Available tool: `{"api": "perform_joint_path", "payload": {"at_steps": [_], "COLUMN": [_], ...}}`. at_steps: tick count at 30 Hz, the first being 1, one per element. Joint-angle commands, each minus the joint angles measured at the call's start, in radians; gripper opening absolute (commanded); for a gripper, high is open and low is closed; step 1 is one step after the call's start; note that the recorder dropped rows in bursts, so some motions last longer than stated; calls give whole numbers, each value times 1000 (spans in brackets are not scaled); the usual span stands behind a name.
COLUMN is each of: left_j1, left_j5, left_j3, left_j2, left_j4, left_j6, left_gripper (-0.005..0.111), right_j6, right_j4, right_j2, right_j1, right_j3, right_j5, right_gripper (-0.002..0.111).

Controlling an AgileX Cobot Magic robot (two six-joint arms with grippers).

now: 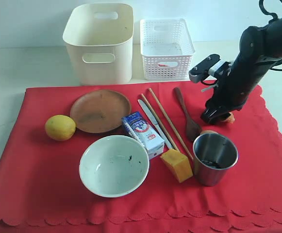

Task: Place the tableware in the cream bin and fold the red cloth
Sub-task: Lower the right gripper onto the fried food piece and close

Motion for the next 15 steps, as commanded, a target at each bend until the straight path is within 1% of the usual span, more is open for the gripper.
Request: {"api": "perform_joint_path", "payload": {"at_steps": [1, 6, 15], "left_j1": [2, 2, 2], "left_j5": [-12, -12, -12], "left_j3": [-1, -1, -1], "left_j2": [-7, -7, -7], "left_j4": [-5, -5, -5], "left_j6": [3, 3, 3], "left_gripper": [0, 0, 0], "right_j6": [28, 71, 122], "right_j4": [-7, -7, -7], "right_j2": [26, 26, -17], "right_j1": [1, 1, 1], "right_j3": [4, 4, 4], "right_j5": [-11, 33, 90], "right_gripper": [18, 0, 0]}}
